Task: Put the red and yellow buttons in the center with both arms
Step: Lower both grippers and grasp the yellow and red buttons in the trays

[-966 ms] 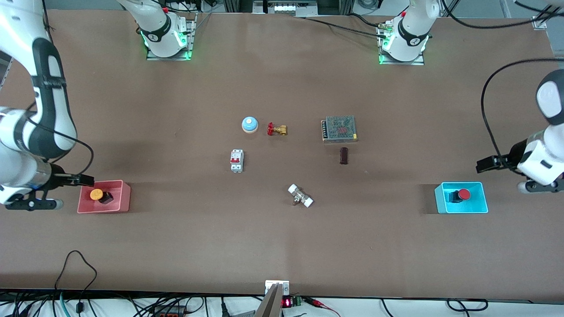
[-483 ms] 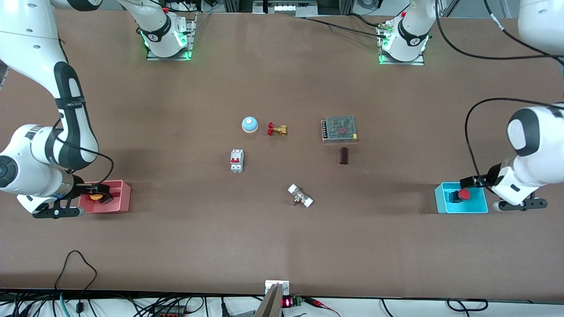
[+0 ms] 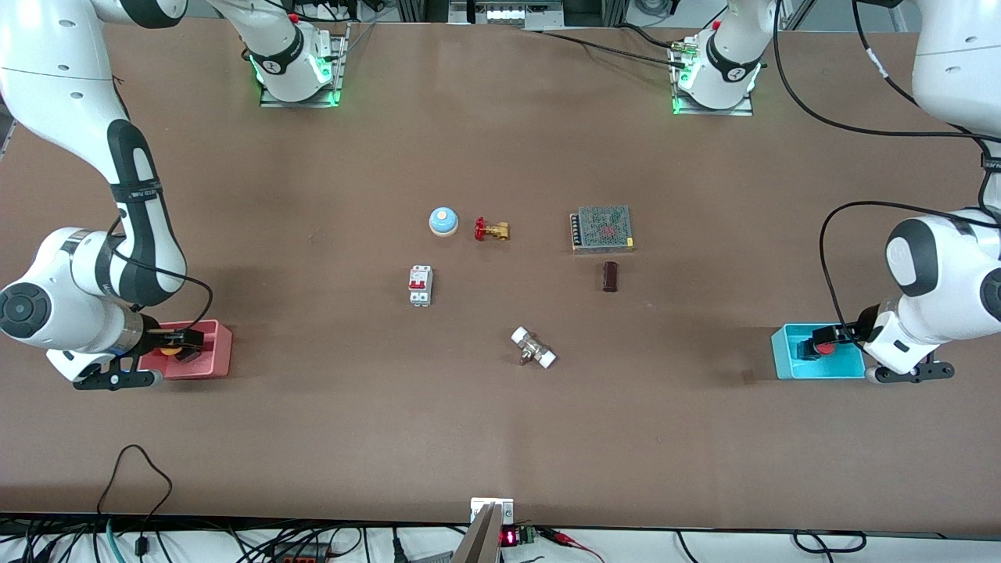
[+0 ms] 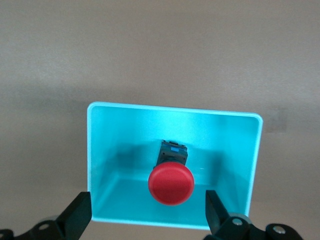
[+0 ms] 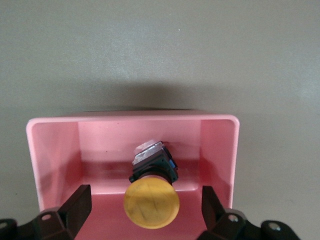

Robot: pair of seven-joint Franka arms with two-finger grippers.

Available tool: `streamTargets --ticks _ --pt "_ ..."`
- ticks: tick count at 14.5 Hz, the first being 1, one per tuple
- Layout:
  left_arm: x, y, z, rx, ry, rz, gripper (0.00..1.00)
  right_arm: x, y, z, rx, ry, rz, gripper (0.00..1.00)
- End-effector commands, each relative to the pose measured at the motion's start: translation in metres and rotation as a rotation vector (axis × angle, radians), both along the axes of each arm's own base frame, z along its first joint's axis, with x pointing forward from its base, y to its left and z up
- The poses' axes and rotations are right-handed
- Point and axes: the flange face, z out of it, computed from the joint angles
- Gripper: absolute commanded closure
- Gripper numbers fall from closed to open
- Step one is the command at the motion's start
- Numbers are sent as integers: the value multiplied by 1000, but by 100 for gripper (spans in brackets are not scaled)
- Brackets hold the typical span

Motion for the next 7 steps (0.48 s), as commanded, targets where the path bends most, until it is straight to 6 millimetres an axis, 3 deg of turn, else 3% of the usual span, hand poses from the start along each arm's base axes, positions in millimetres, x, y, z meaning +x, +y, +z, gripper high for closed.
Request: streamTargets --ticks 1,4,7 --pt "4 -1 -6 9 -12 -28 0 4 1 -7 -9 -1 9 5" --pt "3 -6 -15 6 3 -36 0 3 0 -12 -7 5 5 7" --pt "-1 -8 -21 3 18 -37 9 3 -1 -14 -7 6 4 14"
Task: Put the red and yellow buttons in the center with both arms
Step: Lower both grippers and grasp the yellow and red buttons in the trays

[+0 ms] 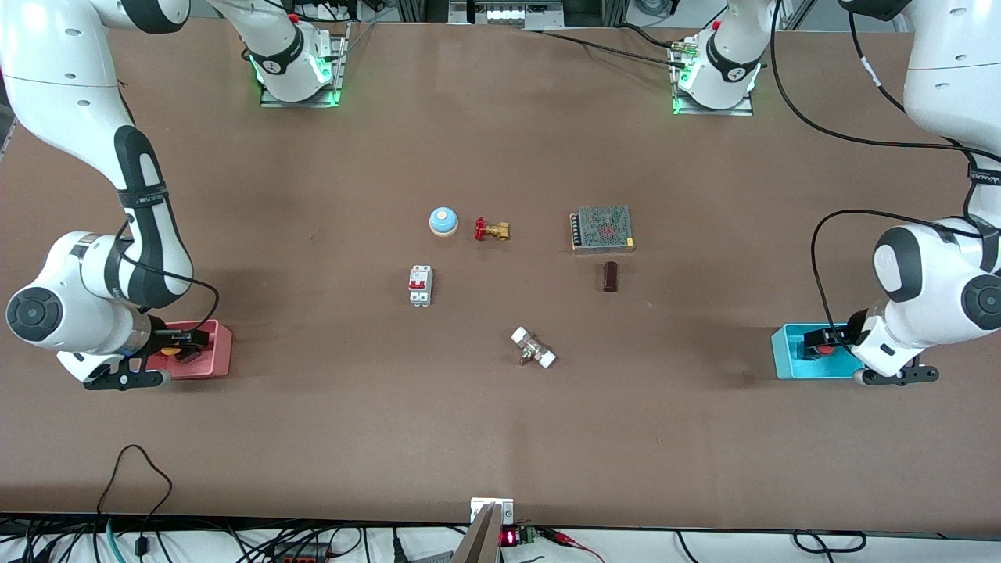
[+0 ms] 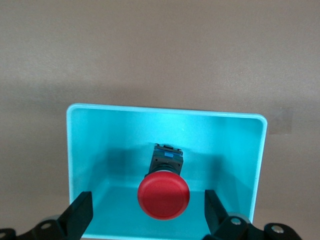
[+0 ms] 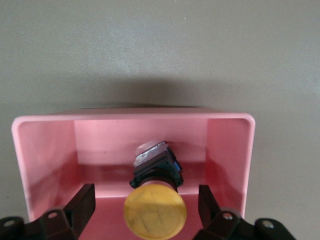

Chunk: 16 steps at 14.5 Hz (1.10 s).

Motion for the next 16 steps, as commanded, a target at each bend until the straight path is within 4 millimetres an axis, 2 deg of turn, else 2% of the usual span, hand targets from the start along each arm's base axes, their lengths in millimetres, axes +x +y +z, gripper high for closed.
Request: streamTargets --ticks 1,4,7,10,14,16 --pt "-2 -3 -4 6 8 -28 15 6 -1 3 -7 -14 3 16" --pt "0 -6 -1 4 3 -30 35 9 -1 3 -7 -18 2 26" --pt "2 -9 6 3 -3 -26 55 8 -3 3 -7 -18 0 32" --pt "5 -12 23 5 -26 -26 69 8 -4 3 -8 -17 2 44" --pt "10 -20 70 17 -90 -36 73 7 -5 5 -10 -11 18 58" --pt "9 -38 93 18 -87 -60 73 8 -4 11 -9 -12 18 60"
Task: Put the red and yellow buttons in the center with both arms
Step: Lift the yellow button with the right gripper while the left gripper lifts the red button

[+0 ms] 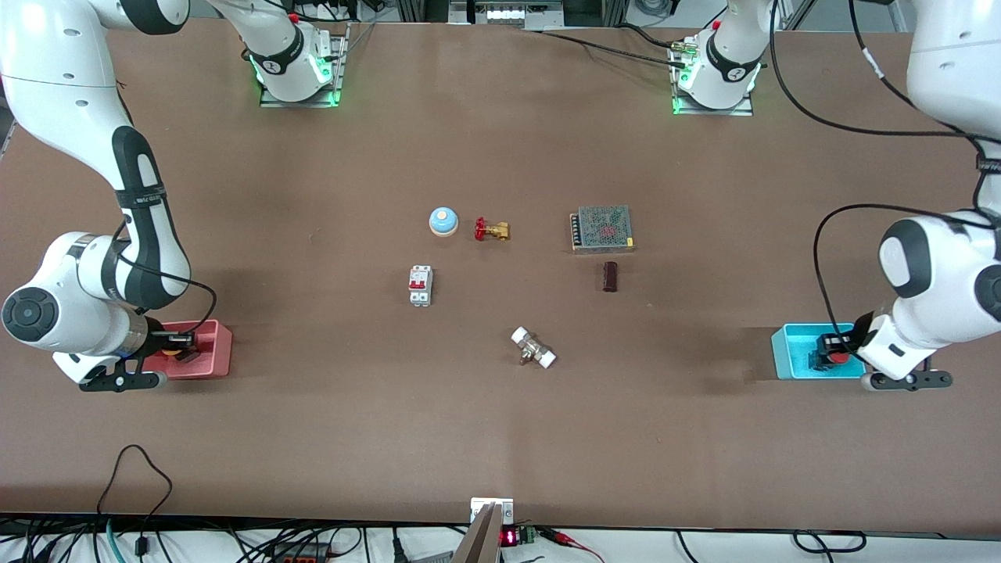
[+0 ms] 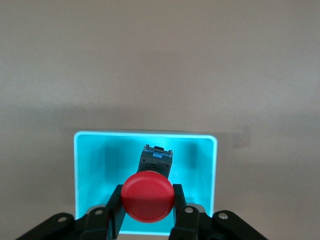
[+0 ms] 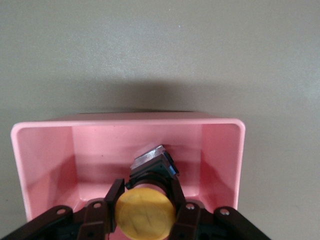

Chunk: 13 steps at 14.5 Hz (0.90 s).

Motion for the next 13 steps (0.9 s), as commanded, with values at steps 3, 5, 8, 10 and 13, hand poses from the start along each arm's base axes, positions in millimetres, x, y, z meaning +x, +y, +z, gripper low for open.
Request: streamTargets --ticks 3,5,8,10,13 --pt "-6 -39 58 15 -12 -51 73 8 0 29 -10 -3 21 62" --pt "-6 -63 64 13 -5 -39 73 14 1 53 -6 47 13 62" --pt "-8 -125 61 8 14 17 73 21 9 106 1 90 8 62" --pt "-12 -164 51 8 28 50 73 18 23 138 19 80 8 61" --pt "-19 -213 25 13 63 81 73 16 82 168 58 55 58 61"
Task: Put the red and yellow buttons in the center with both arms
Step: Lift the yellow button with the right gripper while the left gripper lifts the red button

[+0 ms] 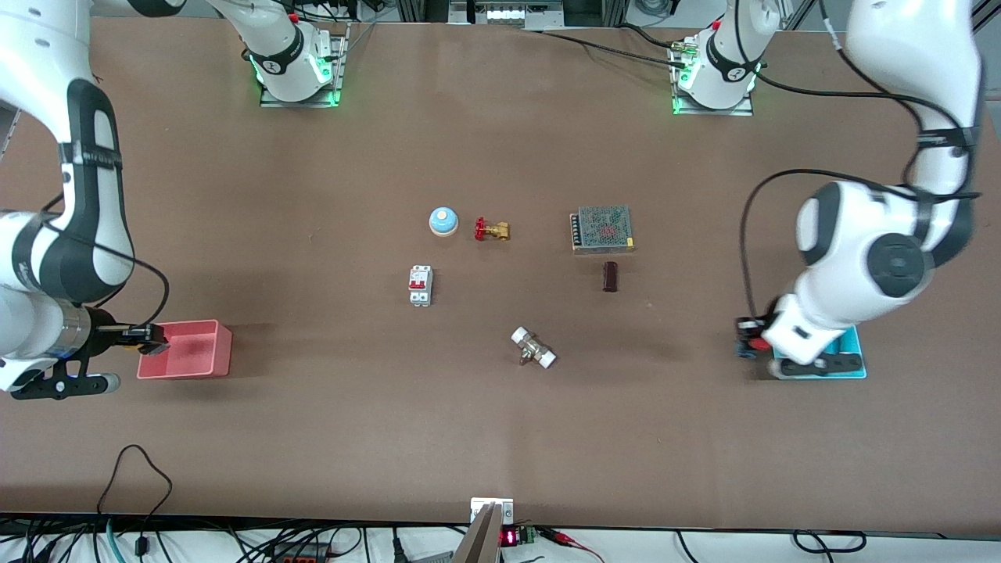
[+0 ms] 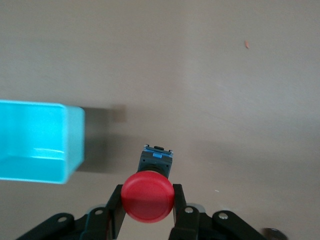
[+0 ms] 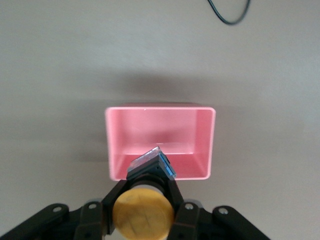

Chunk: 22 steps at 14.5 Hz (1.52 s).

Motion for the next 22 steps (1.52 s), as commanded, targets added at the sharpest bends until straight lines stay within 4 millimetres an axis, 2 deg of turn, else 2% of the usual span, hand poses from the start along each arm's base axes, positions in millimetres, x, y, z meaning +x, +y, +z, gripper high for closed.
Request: streamTargets --ticks 1,3,6,9,14,16,18,19,22 --pt "-6 -34 -27 22 33 36 73 -8 60 19 49 24 2 61" --pt "-10 -49 -47 29 57 45 73 -12 107 23 72 28 -84 61" --pt "-16 -67 -71 19 82 42 73 -21 172 10 48 40 -166 61" --pt "-21 -86 -89 20 89 49 72 -34 232 -17 33 36 -203 61" --pt "-21 -91 -100 -6 91 63 67 -56 310 -69 -7 39 -291 61" --pt "-21 -91 -104 -5 96 63 59 -59 321 -88 -10 53 -286 61" --pt "-19 -88 -101 -8 92 68 42 -61 325 -107 25 86 -309 60" --pt "-19 -87 -99 -8 90 70 39 -60 325 -112 22 90 -312 60" --pt "-13 -81 -78 -14 63 77 12 -61 322 -130 8 104 -314 60"
